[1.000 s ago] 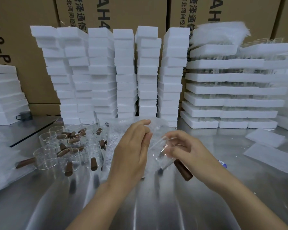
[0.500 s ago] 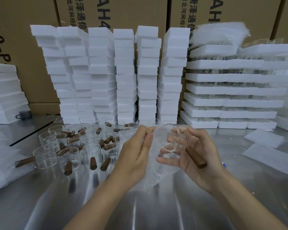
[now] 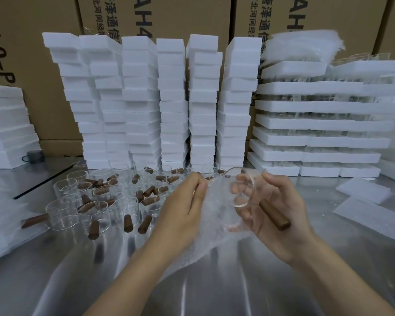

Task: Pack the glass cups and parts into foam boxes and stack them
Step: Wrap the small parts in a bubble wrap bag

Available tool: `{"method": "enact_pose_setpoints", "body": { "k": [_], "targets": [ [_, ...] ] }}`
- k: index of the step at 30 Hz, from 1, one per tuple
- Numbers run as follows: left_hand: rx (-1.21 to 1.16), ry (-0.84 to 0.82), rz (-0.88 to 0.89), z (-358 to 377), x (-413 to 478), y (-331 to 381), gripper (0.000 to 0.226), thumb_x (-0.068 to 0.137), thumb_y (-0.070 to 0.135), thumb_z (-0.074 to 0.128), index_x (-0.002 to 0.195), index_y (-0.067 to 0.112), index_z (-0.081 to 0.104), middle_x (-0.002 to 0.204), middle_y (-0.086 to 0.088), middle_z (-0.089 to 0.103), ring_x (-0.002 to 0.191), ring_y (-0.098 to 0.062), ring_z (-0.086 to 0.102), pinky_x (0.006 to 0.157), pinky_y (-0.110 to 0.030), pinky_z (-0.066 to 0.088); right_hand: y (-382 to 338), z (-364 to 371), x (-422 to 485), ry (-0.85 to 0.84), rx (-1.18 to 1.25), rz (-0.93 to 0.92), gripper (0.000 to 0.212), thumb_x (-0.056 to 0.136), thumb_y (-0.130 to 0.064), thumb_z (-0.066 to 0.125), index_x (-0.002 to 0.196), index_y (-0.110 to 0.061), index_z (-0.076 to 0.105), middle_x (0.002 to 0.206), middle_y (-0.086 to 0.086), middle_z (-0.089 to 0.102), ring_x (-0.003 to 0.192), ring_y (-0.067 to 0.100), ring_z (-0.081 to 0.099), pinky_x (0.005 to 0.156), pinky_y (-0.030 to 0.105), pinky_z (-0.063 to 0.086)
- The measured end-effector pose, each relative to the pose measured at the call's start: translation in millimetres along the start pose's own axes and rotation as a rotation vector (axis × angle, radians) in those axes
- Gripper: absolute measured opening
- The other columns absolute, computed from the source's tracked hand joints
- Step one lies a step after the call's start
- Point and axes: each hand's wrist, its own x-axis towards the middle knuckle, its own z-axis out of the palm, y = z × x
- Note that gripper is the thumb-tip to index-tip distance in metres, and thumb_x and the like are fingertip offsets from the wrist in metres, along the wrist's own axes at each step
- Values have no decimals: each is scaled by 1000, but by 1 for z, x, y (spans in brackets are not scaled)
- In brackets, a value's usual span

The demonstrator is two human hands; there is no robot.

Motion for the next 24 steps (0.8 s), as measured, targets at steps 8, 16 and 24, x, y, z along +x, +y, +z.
{"method": "enact_pose_setpoints", "body": {
  "k": [8, 16, 24],
  "targets": [
    [135, 78, 120, -7, 4, -6, 27, 112, 59, 27, 94, 49, 44, 107, 14, 61, 102, -12, 60, 87, -23, 45, -4, -7, 6, 411, -458, -156, 41, 88, -40, 76, 116, -11, 69, 101, 15, 68, 68, 20, 65, 53, 37, 58],
    [95, 38, 113, -6, 3, -3, 27, 112, 53, 33, 96, 40, 50, 127, 27, 55, 131, -2, 52, 97, -8, 37, -8, -16, -2, 330, -1124, -359, 42, 80, -36, 87, 118, -43, 69, 107, -14, 68, 84, 10, 64, 68, 20, 54],
    [191, 56, 220, 0, -2, 4, 20, 114, 46, 38, 103, 38, 53, 139, 26, 49, 138, -6, 48, 103, -10, 35, 3, -12, -4, 139, -1262, -231, 44, 78, -40, 89, 115, -54, 70, 114, -28, 68, 98, 5, 68, 79, 28, 61]
  ]
}}
